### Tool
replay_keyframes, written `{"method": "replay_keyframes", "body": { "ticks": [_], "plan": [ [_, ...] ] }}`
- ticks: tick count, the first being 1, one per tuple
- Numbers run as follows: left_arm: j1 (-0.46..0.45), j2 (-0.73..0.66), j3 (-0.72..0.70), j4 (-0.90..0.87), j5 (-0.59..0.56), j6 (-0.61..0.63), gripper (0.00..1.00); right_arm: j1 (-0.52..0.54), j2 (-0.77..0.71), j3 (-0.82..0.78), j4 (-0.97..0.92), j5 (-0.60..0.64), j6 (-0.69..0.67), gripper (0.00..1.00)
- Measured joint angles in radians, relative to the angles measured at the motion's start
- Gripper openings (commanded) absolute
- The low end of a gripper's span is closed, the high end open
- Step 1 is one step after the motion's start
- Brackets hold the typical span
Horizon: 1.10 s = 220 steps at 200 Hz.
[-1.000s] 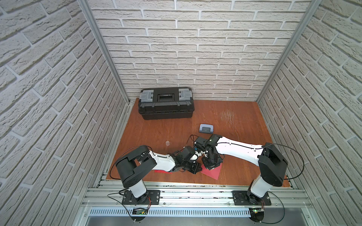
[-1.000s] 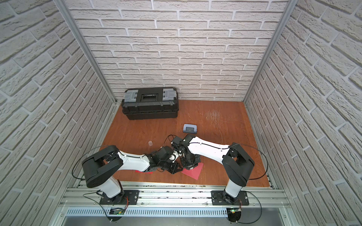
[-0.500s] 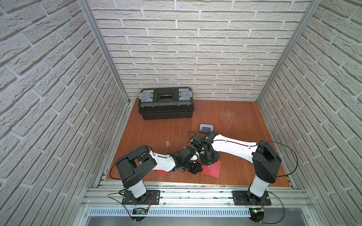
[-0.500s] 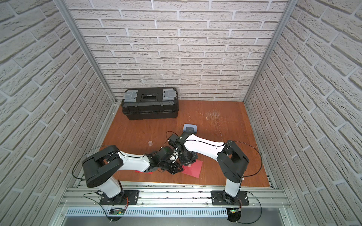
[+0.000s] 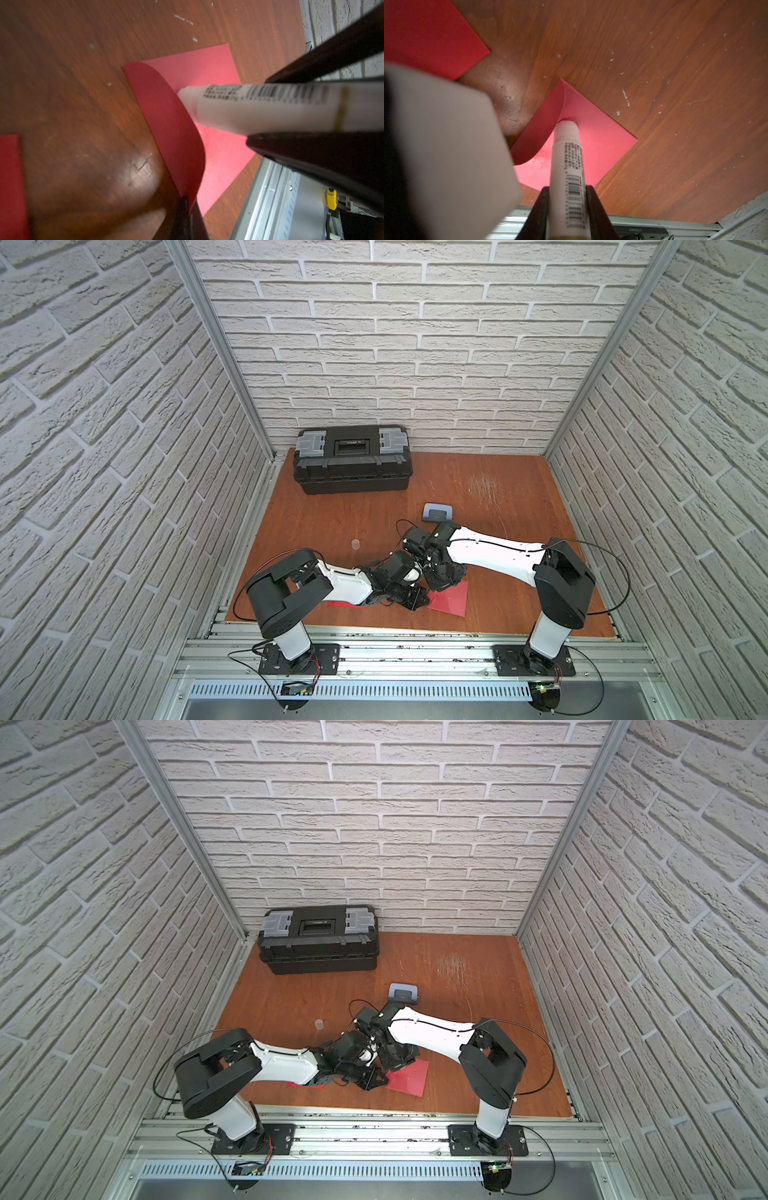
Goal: Seal the envelope with a glue stick
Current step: Apply the envelope at the center of the board.
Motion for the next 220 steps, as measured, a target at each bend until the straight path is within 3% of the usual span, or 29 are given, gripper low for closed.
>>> {"method": "replay_keyframes", "body": {
  "ticks": [52, 101, 153, 220],
  "plan": [
    [0.000, 0.000, 0.000, -0.002, 0.001, -0.020, 0.00, -0.046, -0.018, -0.028, 0.063, -0.187, 0.009, 0.03],
    [-0.001, 0.000, 0.002, -0.002, 0.000, 0.002, 0.00, -0.007, 0.046, 0.050, -0.009, -0.006, 0.009, 0.03],
    [-0.005, 0.001, 0.002, -0.010, 0.006, 0.009, 0.00, -0.042, 0.014, 0.008, 0.049, -0.180, 0.007, 0.03],
    [-0.006, 0.001, 0.002, -0.008, 0.006, 0.011, 0.00, -0.014, 0.087, 0.096, -0.082, -0.039, -0.020, 0.03]
  ]
}}
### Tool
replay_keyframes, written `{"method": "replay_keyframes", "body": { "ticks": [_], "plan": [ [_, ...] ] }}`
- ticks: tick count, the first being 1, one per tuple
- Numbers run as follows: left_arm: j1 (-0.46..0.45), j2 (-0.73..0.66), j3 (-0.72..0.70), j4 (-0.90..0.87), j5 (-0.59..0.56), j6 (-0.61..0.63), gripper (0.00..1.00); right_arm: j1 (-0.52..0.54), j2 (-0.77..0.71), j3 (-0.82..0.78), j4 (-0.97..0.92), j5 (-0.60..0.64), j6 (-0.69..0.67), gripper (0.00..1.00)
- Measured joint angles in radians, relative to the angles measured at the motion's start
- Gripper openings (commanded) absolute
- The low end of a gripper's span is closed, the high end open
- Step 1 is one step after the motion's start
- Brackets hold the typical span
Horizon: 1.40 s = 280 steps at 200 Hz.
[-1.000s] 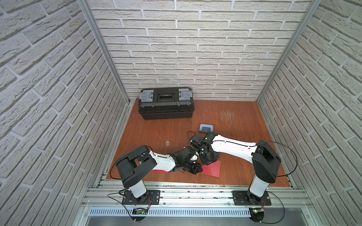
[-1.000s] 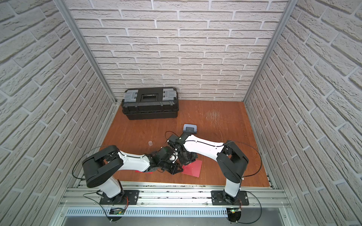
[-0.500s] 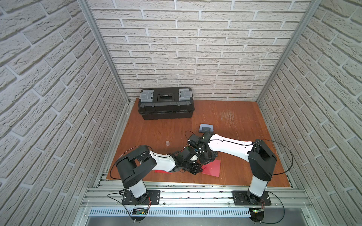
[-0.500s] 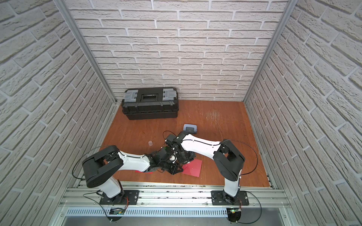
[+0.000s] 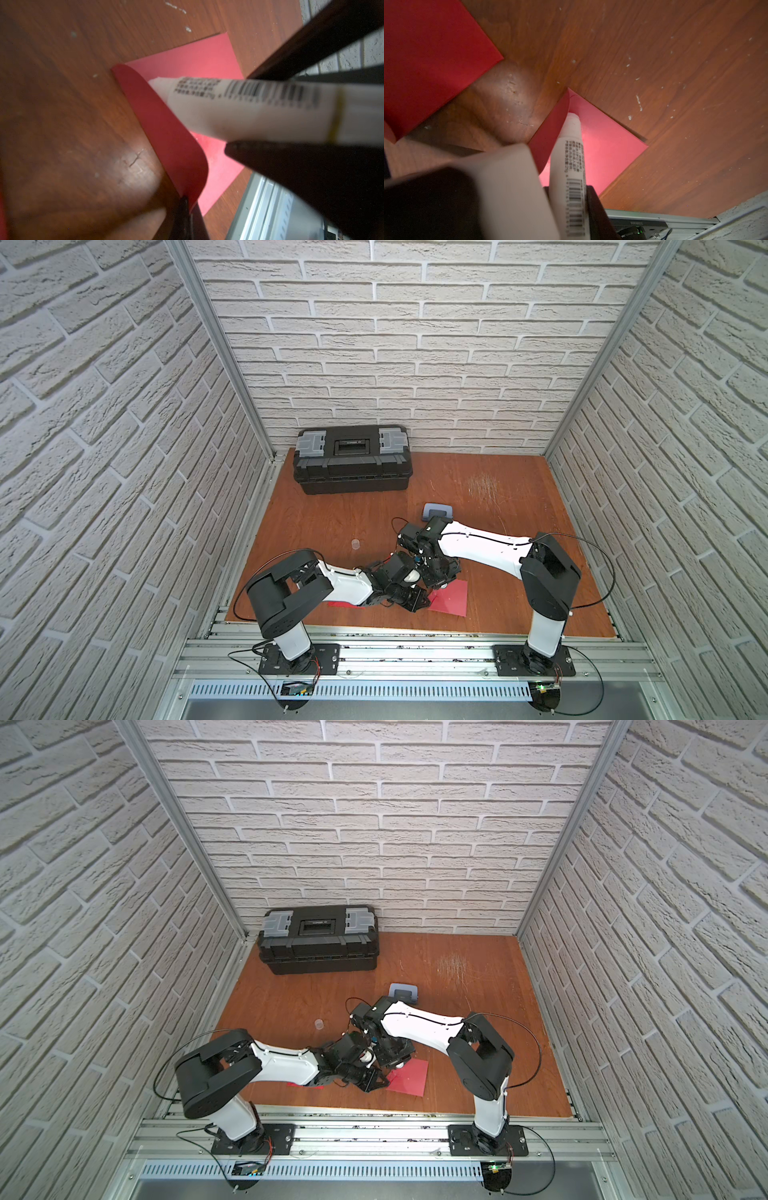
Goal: Seal the envelope with a glue stick
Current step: Apply the envelope at the center of the board.
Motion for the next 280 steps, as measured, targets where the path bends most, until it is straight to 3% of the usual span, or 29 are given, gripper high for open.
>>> {"method": "replay_keyframes", "body": {
  "ticks": [35, 78, 146, 235, 280],
  "plan": [
    [-0.016, -0.020, 0.009, -0.047, -0.051, 0.008, 0.01, -0.014, -0.035, -0.041, 0.055, -0.090, -0.002, 0.03],
    [-0.070, -0.078, 0.083, -0.307, -0.206, 0.005, 0.04, -0.021, -0.064, -0.069, 0.079, -0.179, -0.002, 0.03],
    [-0.096, -0.120, 0.106, -0.435, -0.432, 0.053, 0.03, -0.010, -0.106, -0.068, 0.111, -0.169, 0.009, 0.03],
    [-0.095, -0.101, 0.114, -0.398, -0.394, 0.158, 0.04, -0.083, -0.304, -0.117, 0.118, -0.169, 0.035, 0.03],
    [-0.095, -0.022, 0.253, -0.438, -0.352, 0.291, 0.11, -0.171, -0.399, -0.205, 0.088, -0.201, 0.017, 0.02]
  ]
}}
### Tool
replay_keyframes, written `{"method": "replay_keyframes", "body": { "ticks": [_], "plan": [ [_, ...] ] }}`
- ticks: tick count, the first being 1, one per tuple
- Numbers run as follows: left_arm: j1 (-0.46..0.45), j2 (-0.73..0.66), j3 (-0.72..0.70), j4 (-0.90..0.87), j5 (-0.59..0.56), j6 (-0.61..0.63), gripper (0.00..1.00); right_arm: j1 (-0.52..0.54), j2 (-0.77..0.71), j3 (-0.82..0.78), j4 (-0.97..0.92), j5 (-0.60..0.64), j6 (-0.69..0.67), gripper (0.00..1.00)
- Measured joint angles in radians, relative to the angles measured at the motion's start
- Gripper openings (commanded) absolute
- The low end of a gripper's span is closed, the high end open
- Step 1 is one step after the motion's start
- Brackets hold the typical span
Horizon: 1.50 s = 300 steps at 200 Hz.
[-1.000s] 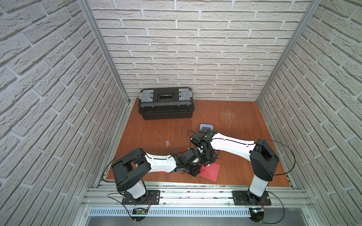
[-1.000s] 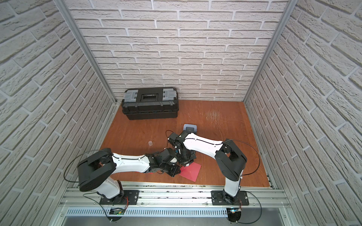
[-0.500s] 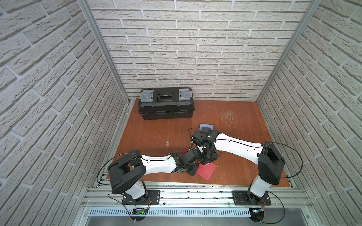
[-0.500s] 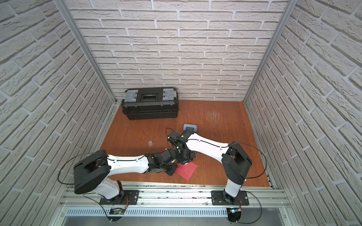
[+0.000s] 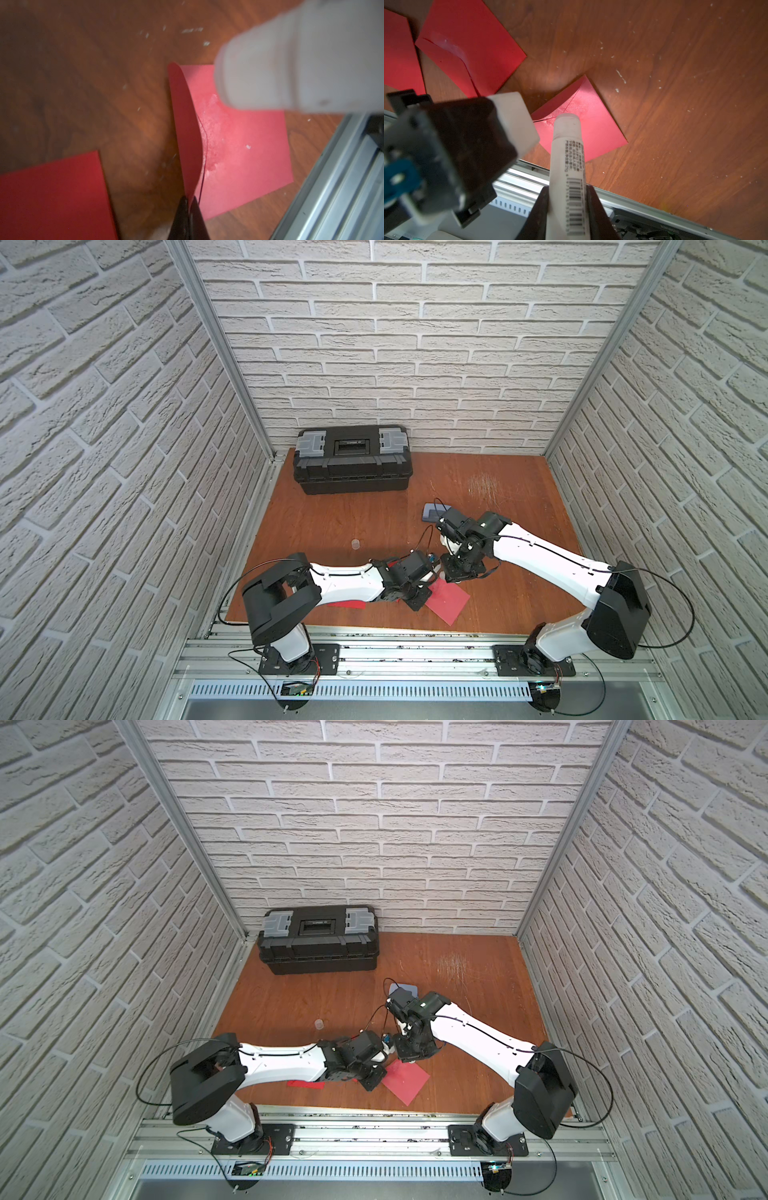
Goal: Seal the envelope with a glue stick
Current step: Apply the envelope at the center of the board.
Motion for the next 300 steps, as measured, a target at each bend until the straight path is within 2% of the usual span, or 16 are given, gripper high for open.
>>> {"method": "replay_keyframes", "body": {
  "ticks": [33, 56, 124, 189, 222, 300],
  "plan": [
    [0.011, 0.030, 0.041, 0.005, 0.015, 0.072, 0.26, -0.029, -0.050, -0.049, -0.031, -0.021, -0.017, 0.03],
    [0.027, 0.031, 0.039, 0.011, 0.008, 0.070, 0.35, -0.032, -0.052, -0.062, -0.048, -0.032, -0.029, 0.03],
    [0.005, 0.014, -0.070, 0.147, -0.039, -0.109, 0.37, -0.032, -0.002, -0.062, -0.049, -0.061, -0.050, 0.03],
    [-0.031, 0.023, -0.077, 0.191, -0.096, -0.198, 0.24, -0.016, 0.163, -0.009, -0.040, -0.078, -0.073, 0.03],
    [-0.031, 0.031, -0.078, 0.198, -0.110, -0.217, 0.22, -0.011, 0.244, 0.045, -0.041, -0.078, -0.093, 0.03],
    [-0.028, 0.034, -0.094, 0.225, -0.108, -0.255, 0.00, 0.005, 0.352, 0.138, -0.118, -0.016, -0.110, 0.03]
  ]
}}
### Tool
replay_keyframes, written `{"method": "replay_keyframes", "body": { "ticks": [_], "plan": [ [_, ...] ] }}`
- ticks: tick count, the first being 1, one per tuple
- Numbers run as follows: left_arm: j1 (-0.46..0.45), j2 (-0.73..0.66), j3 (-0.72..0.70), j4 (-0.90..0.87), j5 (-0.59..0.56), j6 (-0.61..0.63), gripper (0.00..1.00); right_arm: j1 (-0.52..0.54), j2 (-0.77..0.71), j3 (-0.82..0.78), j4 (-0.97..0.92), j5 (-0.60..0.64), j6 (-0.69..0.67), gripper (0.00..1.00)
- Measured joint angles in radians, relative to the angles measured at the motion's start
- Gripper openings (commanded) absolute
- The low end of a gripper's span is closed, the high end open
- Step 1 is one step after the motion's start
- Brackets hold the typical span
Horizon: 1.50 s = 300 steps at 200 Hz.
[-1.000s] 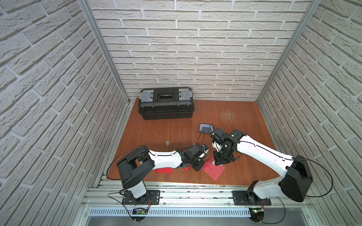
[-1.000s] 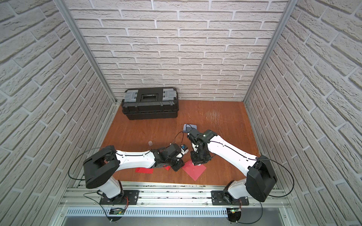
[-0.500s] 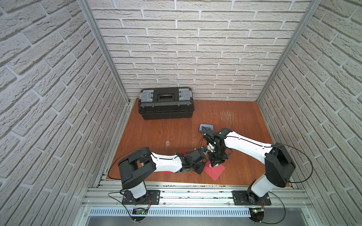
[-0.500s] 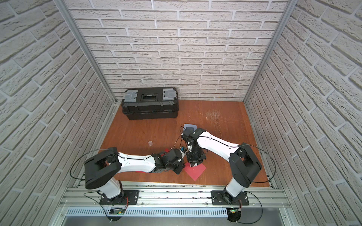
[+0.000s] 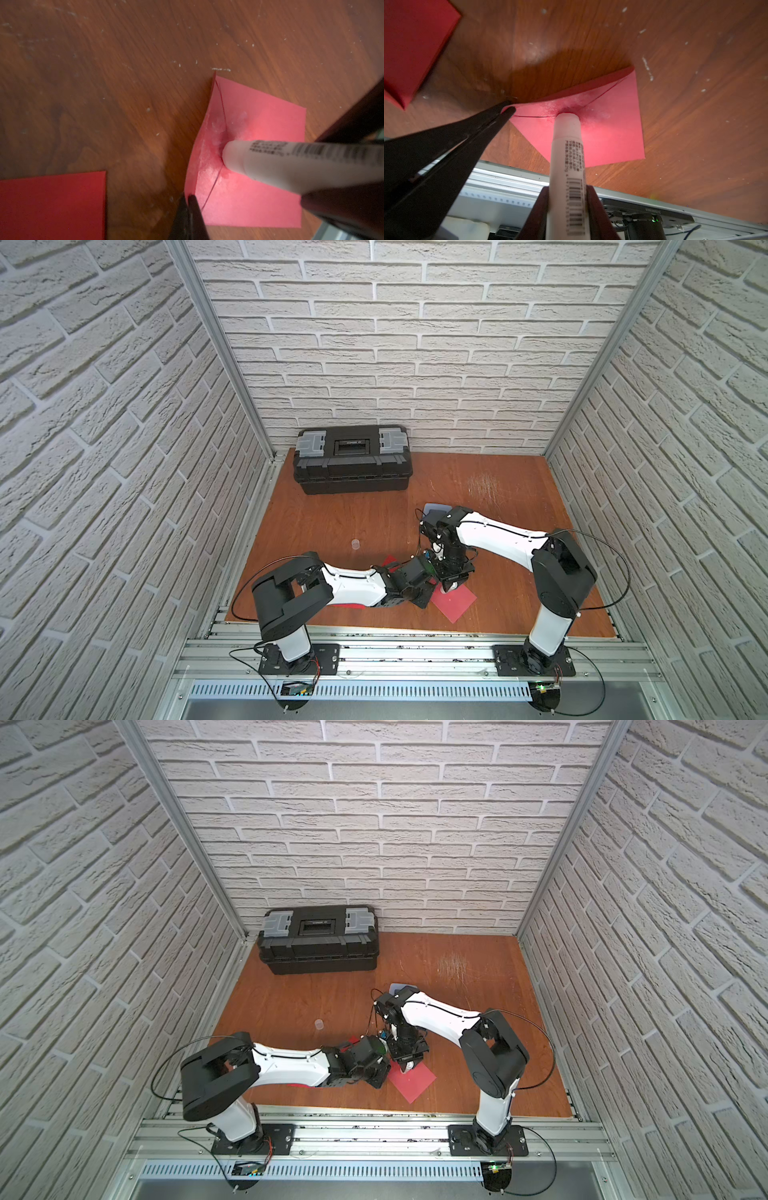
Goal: Seal the envelope with a glue stick
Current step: Apply the envelope at the center of the board.
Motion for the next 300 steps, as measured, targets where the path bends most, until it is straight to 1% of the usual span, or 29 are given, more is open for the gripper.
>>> {"method": "replay_keyframes", "body": {
  "ticks": [32, 43, 56, 95, 110, 139, 176, 195, 228, 251, 262, 273, 283, 291, 300],
  "plan": [
    [0.002, 0.000, -0.006, 0.019, 0.010, 0.001, 0.00, 0.018, 0.015, 0.024, -0.037, 0.113, 0.011, 0.03],
    [0.002, 0.000, -0.006, 0.022, 0.012, 0.002, 0.00, 0.019, 0.015, 0.024, -0.039, 0.133, 0.014, 0.03],
    [0.002, 0.000, -0.006, 0.023, 0.014, 0.002, 0.00, 0.021, 0.015, 0.024, -0.031, 0.121, 0.015, 0.03],
    [0.004, 0.001, -0.010, 0.023, 0.015, -0.003, 0.00, 0.014, 0.007, 0.005, -0.004, 0.001, 0.026, 0.03],
    [0.004, 0.001, -0.010, 0.023, 0.015, -0.004, 0.00, 0.010, 0.003, -0.001, 0.003, -0.015, 0.031, 0.03],
    [0.004, 0.001, -0.010, 0.024, 0.016, -0.005, 0.00, 0.011, 0.003, 0.000, 0.002, 0.003, 0.035, 0.03],
    [0.004, 0.001, -0.010, 0.027, 0.020, -0.002, 0.00, 0.032, -0.004, 0.002, 0.002, 0.118, 0.056, 0.03],
    [0.003, 0.001, -0.010, 0.029, 0.024, 0.006, 0.00, 0.016, -0.054, -0.036, 0.059, 0.104, 0.064, 0.03],
    [0.000, 0.001, -0.008, 0.027, 0.026, 0.025, 0.00, -0.059, -0.206, -0.079, 0.145, 0.018, 0.072, 0.02],
    [-0.004, -0.004, 0.002, -0.006, 0.025, 0.035, 0.00, -0.109, -0.298, -0.098, 0.176, -0.042, 0.072, 0.03],
    [-0.010, -0.011, 0.007, -0.032, 0.025, 0.042, 0.05, -0.130, -0.330, -0.115, 0.182, -0.063, 0.071, 0.03],
    [-0.012, -0.023, 0.008, -0.057, 0.023, 0.048, 0.19, -0.151, -0.358, -0.133, 0.181, -0.080, 0.067, 0.03],
    [-0.016, -0.035, 0.008, -0.085, 0.021, 0.050, 0.28, -0.168, -0.374, -0.144, 0.177, -0.090, 0.063, 0.03],
    [-0.016, -0.048, 0.008, -0.107, 0.019, 0.050, 0.32, -0.182, -0.386, -0.152, 0.175, -0.097, 0.059, 0.03],
    [-0.016, -0.066, 0.009, -0.131, 0.014, 0.061, 0.35, -0.198, -0.398, -0.158, 0.171, -0.101, 0.052, 0.03]
  ]
}}
